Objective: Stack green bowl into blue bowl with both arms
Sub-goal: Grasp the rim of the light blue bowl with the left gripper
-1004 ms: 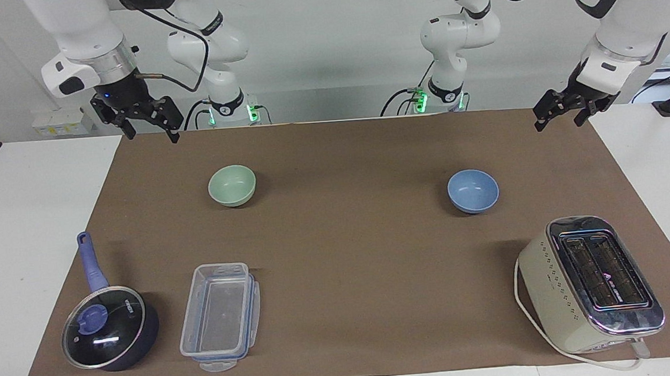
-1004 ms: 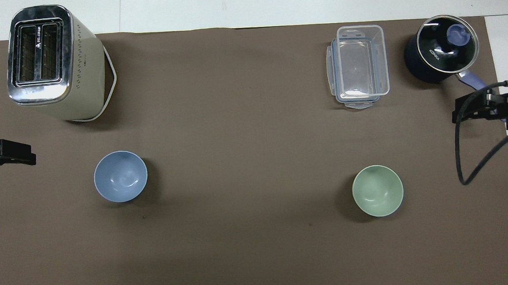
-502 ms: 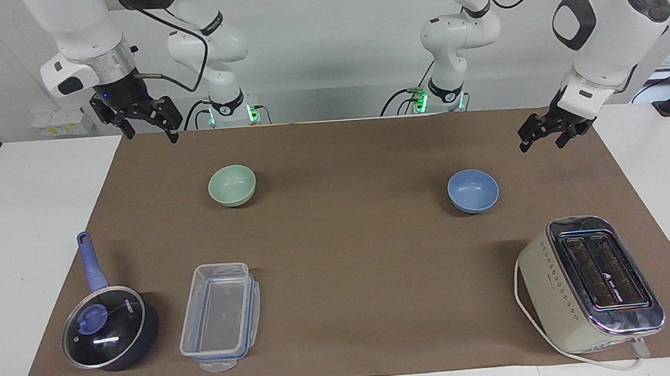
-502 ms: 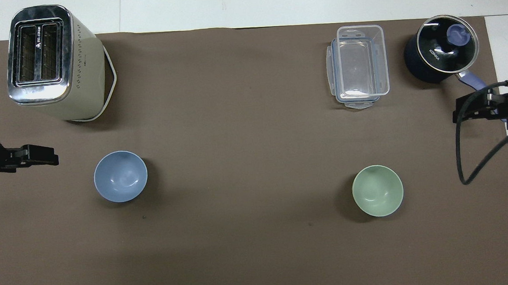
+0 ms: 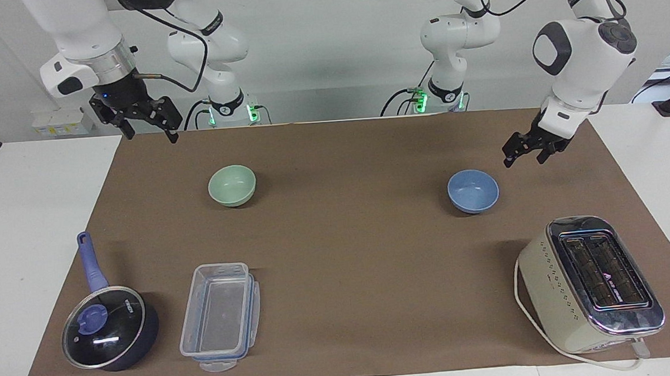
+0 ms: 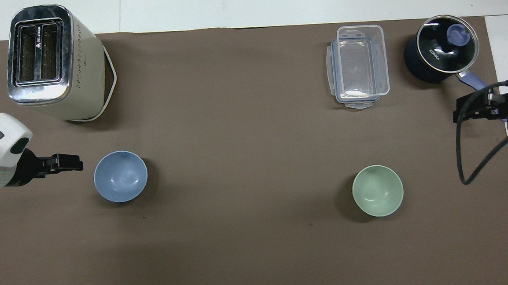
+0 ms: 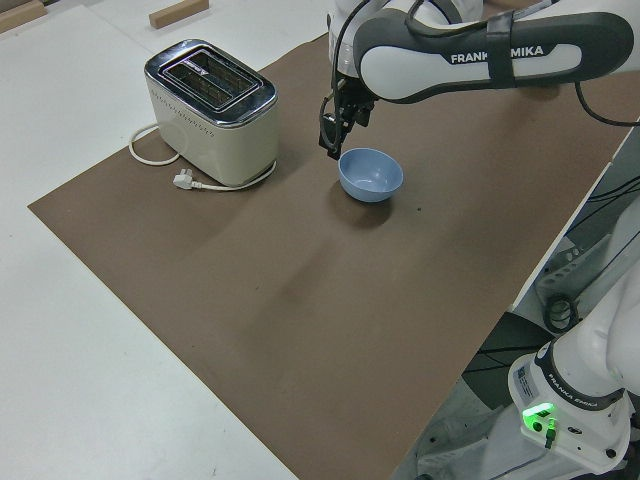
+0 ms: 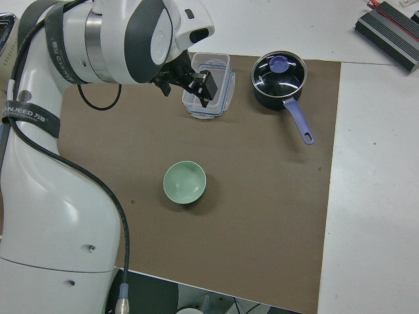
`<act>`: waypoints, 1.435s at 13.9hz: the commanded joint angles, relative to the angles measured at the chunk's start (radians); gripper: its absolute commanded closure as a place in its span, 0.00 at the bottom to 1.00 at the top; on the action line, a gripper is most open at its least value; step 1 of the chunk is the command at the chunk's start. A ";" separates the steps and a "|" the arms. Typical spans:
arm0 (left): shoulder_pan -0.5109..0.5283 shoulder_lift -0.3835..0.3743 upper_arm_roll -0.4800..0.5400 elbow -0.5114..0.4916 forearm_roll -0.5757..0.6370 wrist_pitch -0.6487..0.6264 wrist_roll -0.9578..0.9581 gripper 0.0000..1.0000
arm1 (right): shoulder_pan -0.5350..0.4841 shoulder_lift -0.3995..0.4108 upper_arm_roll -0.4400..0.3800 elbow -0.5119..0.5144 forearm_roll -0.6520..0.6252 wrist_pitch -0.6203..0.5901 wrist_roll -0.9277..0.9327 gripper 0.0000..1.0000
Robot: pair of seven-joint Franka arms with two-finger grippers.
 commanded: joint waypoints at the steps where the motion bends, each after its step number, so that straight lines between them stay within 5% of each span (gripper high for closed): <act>1: -0.022 -0.011 0.003 -0.079 -0.016 0.088 0.009 0.00 | -0.013 -0.021 0.002 -0.024 0.021 0.012 -0.015 0.00; 5: -0.042 0.013 0.003 -0.202 -0.042 0.259 0.009 0.00 | -0.013 -0.021 0.001 -0.023 0.021 0.012 -0.015 0.00; 13: -0.115 0.027 0.003 -0.311 -0.100 0.401 0.006 0.02 | -0.013 -0.021 -0.001 -0.024 0.021 0.012 -0.015 0.00; 17: -0.114 0.032 0.005 -0.317 -0.100 0.405 0.005 0.98 | -0.013 -0.021 -0.001 -0.023 0.021 0.012 -0.015 0.00; 20: -0.109 0.036 0.005 -0.306 -0.100 0.401 0.012 1.00 | -0.013 -0.021 -0.001 -0.023 0.021 0.012 -0.015 0.00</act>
